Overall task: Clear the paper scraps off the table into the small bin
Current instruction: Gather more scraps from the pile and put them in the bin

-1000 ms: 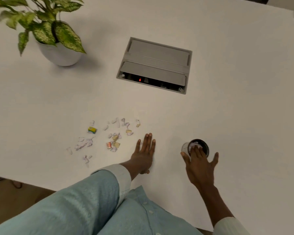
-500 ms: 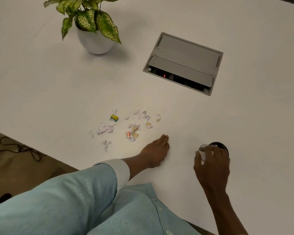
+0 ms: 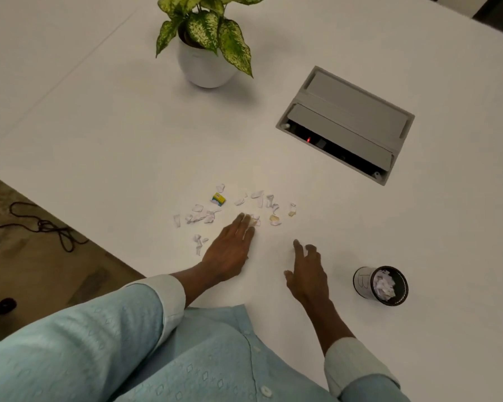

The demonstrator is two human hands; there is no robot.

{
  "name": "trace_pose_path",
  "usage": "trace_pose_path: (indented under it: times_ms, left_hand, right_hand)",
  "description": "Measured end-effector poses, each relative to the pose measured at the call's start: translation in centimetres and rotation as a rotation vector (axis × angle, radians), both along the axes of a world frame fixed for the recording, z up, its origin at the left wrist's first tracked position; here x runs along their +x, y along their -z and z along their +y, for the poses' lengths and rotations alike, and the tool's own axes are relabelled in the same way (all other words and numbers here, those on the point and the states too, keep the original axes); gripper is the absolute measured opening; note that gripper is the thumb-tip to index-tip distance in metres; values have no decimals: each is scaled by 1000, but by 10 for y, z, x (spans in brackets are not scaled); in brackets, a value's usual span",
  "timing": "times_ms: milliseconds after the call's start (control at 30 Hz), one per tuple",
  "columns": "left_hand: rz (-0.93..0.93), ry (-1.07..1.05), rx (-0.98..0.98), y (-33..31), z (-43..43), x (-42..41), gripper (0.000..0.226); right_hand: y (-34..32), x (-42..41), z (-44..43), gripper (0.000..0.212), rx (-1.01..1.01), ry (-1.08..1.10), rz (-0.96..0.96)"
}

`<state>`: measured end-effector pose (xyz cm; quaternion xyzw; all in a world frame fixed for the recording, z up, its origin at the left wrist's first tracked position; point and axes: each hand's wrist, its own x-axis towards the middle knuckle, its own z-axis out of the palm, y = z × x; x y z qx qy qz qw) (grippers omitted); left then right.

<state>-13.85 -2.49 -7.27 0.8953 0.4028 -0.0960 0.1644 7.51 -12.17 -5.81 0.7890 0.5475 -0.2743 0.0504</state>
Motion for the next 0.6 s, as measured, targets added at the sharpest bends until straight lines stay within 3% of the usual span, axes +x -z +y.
trace_pose_path:
  times_ms: [133, 300, 467, 600]
  left_hand:
    - [42, -59, -79, -1, 22, -3, 93]
    - [63, -45, -89, 0, 30, 3, 92]
    - [4, -52, -134, 4, 33, 15, 83]
    - [-17, -50, -113, 5, 34, 21, 59]
  right_hand:
    - [10, -6, 28, 86, 40, -58, -38]
    - [10, -13, 64, 89, 64, -133, -50]
    - [9, -15, 97, 86, 64, -231, -54]
    - [9, -19, 121, 78, 67, -302, -66]
